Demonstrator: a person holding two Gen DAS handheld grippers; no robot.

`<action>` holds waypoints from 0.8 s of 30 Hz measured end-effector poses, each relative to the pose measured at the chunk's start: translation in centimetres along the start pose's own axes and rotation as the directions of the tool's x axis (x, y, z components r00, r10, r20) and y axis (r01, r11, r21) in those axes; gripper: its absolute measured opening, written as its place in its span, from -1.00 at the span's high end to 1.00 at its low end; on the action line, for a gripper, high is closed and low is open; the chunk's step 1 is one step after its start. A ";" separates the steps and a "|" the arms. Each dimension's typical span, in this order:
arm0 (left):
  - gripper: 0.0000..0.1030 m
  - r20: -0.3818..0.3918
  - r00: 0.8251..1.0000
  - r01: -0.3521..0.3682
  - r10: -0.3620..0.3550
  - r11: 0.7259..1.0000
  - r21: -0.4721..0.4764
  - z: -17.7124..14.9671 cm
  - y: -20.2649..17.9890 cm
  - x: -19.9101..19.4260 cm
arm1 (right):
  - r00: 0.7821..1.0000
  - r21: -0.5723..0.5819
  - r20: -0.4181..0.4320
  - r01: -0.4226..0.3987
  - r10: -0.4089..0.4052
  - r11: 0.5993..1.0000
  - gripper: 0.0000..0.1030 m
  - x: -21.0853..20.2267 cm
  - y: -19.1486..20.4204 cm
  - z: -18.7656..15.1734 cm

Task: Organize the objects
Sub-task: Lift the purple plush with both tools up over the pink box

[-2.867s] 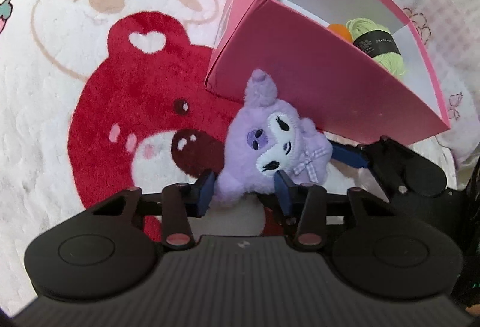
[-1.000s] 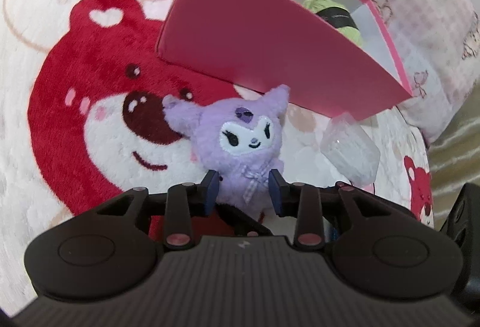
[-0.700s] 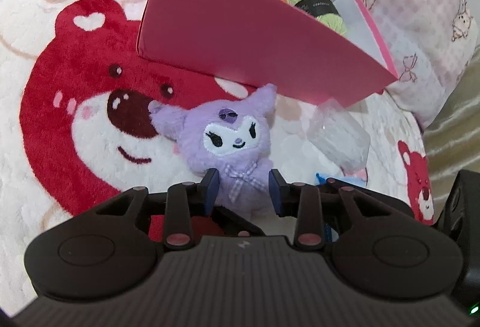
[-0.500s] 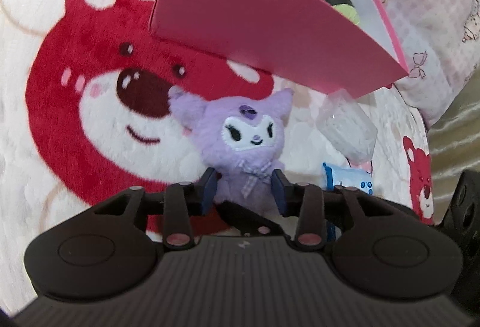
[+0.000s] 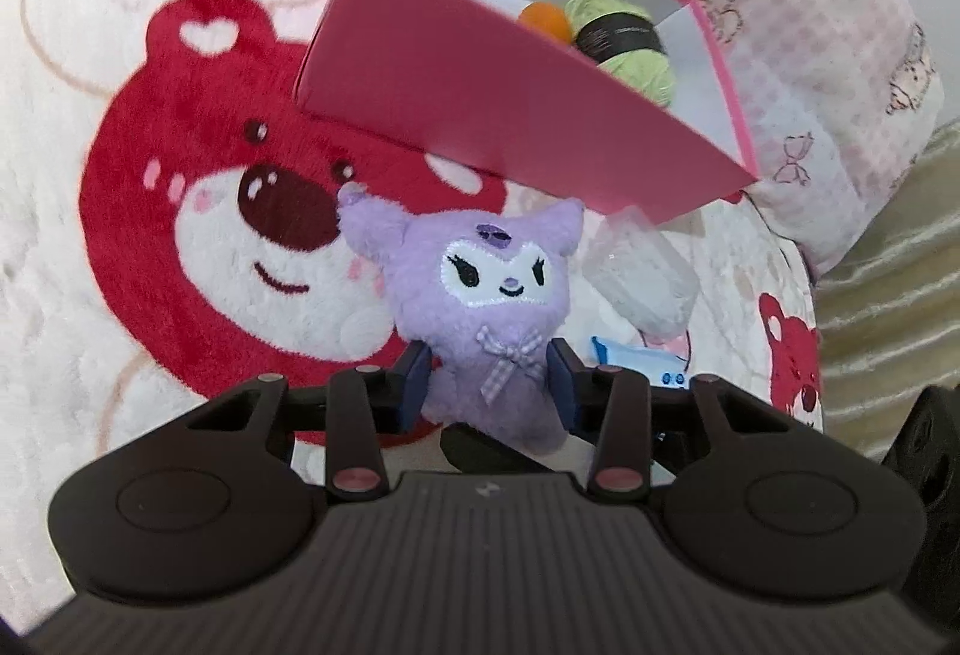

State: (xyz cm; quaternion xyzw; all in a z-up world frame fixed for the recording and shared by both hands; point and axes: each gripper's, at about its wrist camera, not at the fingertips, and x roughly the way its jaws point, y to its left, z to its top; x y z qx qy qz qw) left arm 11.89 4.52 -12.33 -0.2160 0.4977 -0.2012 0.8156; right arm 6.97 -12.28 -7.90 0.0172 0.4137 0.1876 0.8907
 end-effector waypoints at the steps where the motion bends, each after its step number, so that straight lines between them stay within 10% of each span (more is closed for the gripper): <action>1: 0.22 0.005 1.000 -0.009 0.009 1.000 0.022 0.0 -0.5 -0.3 | 1.000 0.012 0.000 -0.003 0.003 1.000 0.13 -0.1 0.2 0.4; 24: 0.23 -0.043 0.998 -0.044 0.049 0.992 0.115 3.3 -6.7 -8.0 | 0.998 -0.040 -0.005 -0.055 0.055 0.998 0.12 -4.8 1.9 6.7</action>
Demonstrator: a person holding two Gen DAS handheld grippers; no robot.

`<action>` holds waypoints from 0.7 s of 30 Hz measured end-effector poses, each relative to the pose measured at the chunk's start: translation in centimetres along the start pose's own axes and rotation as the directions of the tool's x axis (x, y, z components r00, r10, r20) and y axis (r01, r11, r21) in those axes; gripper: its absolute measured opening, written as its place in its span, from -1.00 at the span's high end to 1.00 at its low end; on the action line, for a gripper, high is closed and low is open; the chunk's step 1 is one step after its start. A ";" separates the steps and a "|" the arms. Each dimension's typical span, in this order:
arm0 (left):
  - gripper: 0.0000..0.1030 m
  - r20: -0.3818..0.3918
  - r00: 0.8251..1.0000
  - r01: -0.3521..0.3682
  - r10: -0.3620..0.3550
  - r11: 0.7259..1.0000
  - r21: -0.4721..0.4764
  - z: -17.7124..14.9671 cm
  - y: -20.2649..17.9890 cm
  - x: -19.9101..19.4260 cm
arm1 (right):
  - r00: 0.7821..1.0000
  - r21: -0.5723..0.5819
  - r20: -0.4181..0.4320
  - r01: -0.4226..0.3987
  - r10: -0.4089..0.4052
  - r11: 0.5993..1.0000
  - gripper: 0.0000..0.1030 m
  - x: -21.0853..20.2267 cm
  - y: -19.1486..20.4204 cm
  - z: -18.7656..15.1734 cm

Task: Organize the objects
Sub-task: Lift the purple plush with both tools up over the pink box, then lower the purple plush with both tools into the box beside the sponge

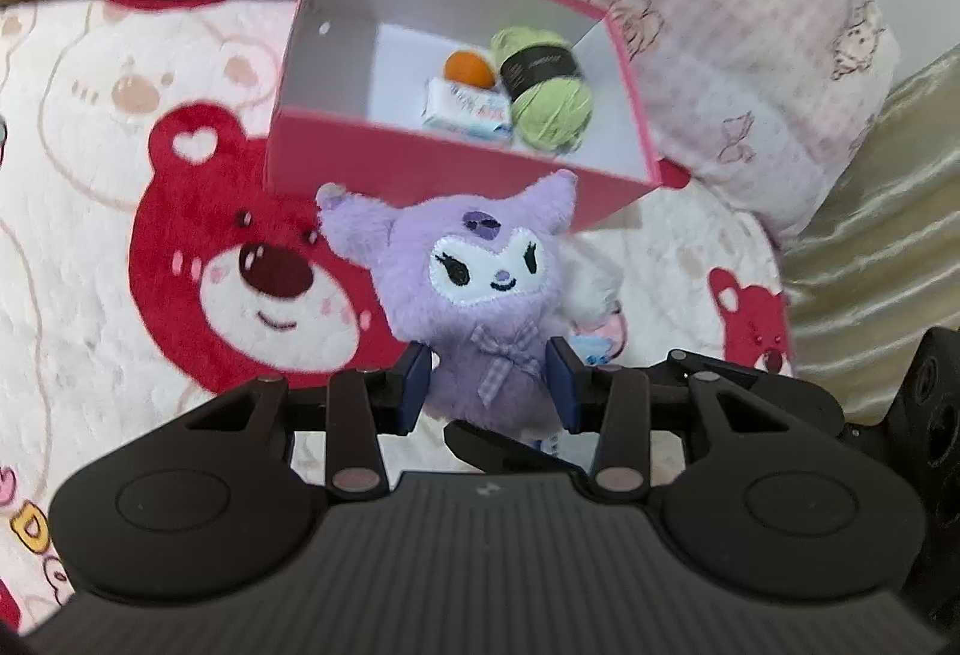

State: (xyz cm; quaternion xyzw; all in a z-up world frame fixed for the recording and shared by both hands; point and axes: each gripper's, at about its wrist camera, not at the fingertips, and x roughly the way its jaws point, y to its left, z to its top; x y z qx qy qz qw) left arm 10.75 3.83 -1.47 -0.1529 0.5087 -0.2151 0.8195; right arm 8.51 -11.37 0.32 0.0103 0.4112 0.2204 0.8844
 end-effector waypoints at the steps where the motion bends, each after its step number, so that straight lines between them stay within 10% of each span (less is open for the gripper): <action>1: 0.23 0.005 1.000 -0.002 0.002 1.000 0.013 0.3 -0.4 -0.3 | 1.000 -0.006 0.004 0.001 -0.001 1.000 0.12 -0.4 0.0 0.5; 21: 0.20 0.087 0.995 -0.049 0.041 0.994 0.094 8.4 -3.9 -2.2 | 0.988 0.023 0.151 -0.026 0.022 0.999 0.12 -2.8 -3.3 7.2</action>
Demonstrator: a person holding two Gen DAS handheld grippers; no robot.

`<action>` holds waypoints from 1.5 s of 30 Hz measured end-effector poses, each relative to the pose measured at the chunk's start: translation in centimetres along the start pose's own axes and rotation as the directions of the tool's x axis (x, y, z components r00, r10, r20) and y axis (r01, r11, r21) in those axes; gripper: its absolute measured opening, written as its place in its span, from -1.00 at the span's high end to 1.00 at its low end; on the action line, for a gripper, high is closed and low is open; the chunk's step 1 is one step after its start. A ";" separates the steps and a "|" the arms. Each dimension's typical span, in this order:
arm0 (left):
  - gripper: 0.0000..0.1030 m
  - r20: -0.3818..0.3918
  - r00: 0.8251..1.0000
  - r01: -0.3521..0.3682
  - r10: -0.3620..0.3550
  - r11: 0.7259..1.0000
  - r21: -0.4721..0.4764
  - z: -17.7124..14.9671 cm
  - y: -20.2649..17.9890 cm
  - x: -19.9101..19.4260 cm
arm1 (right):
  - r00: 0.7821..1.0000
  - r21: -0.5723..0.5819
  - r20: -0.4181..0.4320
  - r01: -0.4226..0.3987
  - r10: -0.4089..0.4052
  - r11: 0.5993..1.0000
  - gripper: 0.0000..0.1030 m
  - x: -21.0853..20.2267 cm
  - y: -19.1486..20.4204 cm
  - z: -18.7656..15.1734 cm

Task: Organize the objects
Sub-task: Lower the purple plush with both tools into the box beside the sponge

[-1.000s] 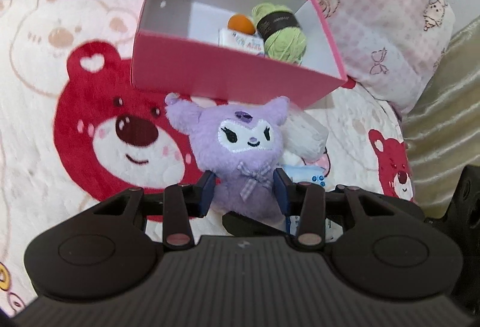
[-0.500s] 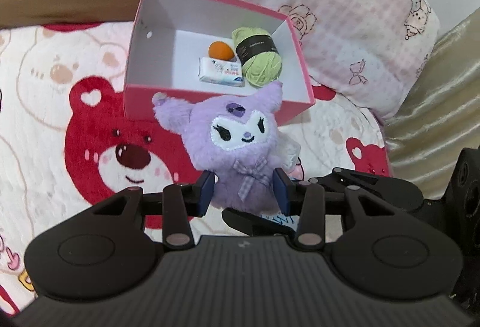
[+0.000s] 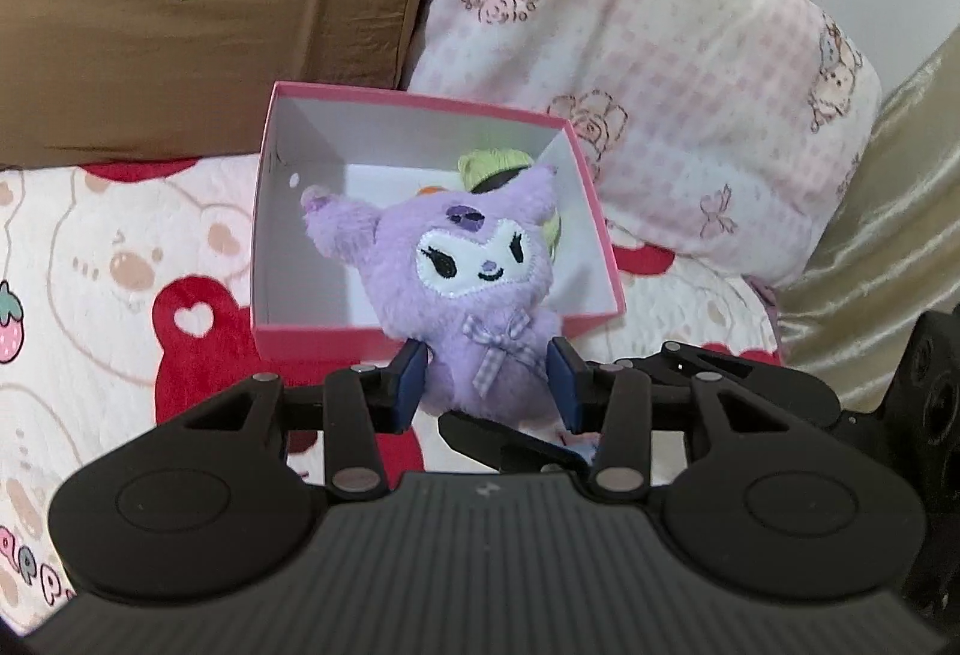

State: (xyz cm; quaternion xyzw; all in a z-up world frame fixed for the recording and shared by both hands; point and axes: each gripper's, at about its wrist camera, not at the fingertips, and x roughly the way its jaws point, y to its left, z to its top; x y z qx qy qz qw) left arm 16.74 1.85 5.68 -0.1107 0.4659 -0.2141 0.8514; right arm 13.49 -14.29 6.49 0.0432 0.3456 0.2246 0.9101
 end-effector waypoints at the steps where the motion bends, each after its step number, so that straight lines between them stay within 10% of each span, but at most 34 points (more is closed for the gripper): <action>1: 0.19 0.011 1.000 0.003 -0.003 1.000 -0.003 0.4 0.0 0.2 | 1.000 -0.011 0.007 0.006 -0.006 1.000 0.12 0.2 -0.1 0.3; 13: 0.19 -0.011 0.998 -0.060 0.059 0.996 -0.069 6.6 1.6 7.2 | 1.000 0.071 0.012 -0.016 0.015 0.997 0.12 5.8 -5.6 4.0; 30: 0.20 -0.157 0.977 -0.164 0.142 0.978 -0.132 10.8 6.3 19.5 | 0.973 0.337 -0.192 -0.054 0.125 0.940 0.13 18.3 -15.0 5.3; 45: 0.40 -0.199 0.968 -0.192 0.153 0.963 -0.191 10.8 8.8 22.7 | 0.942 0.230 -0.336 0.053 0.028 0.972 0.13 22.7 -13.4 5.1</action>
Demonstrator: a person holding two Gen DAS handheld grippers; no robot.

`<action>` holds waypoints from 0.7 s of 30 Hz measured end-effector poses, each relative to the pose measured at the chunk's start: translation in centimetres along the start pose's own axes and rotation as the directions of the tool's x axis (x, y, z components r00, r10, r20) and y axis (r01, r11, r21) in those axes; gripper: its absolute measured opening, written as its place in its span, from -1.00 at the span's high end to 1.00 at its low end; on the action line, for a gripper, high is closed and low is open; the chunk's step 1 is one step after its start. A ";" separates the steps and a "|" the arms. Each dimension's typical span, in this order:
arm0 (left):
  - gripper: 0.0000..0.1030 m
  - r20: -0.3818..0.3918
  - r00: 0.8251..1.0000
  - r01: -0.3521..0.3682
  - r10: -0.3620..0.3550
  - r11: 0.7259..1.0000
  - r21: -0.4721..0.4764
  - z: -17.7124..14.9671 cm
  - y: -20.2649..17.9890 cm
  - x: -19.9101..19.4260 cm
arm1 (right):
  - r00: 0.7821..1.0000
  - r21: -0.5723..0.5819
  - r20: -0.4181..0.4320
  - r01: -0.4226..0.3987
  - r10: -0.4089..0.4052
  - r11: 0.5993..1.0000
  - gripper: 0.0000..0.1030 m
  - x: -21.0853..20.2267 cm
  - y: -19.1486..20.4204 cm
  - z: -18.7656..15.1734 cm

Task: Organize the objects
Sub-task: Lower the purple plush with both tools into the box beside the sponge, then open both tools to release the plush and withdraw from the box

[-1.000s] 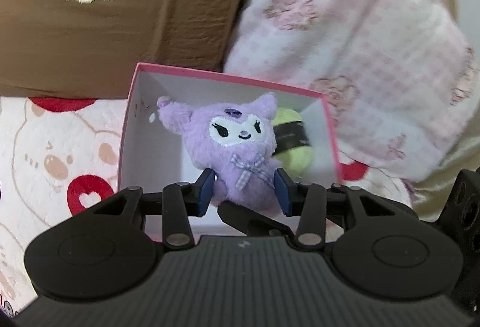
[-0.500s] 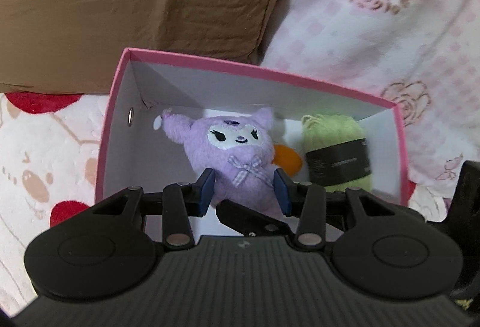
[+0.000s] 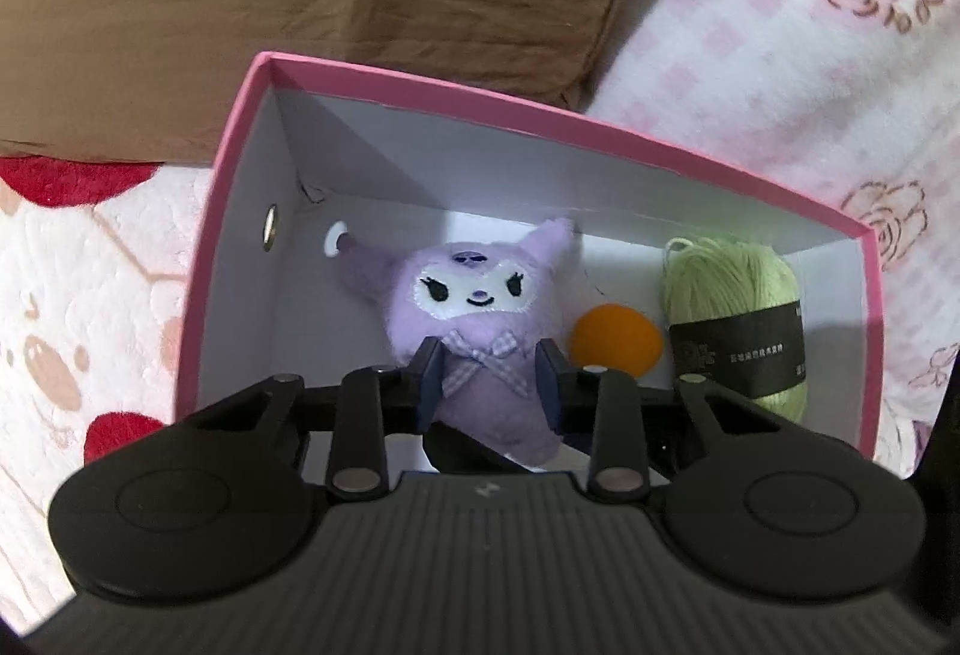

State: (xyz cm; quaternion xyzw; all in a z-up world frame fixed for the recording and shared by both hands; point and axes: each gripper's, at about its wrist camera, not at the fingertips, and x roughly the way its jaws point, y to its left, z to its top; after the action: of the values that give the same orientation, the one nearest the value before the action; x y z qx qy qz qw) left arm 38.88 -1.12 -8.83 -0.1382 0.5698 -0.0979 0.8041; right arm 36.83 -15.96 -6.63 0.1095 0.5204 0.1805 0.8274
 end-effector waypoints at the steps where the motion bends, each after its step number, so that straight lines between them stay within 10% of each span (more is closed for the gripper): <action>1: 0.40 0.003 1.000 0.005 -0.005 1.000 -0.005 0.0 0.1 0.0 | 1.000 0.003 -0.002 -0.001 0.001 1.000 0.13 0.0 0.0 0.1; 21: 0.40 0.022 1.000 -0.009 0.010 1.000 -0.023 -1.8 -0.1 0.9 | 0.998 -0.061 0.031 0.061 -0.059 0.996 0.08 -4.4 -0.9 -1.8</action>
State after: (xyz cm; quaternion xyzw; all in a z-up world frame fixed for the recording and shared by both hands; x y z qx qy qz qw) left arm 37.53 -1.73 -10.16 -0.1457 0.5625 -0.0862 0.8093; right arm 33.61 -18.57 -4.11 0.0707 0.5053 0.1698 0.8431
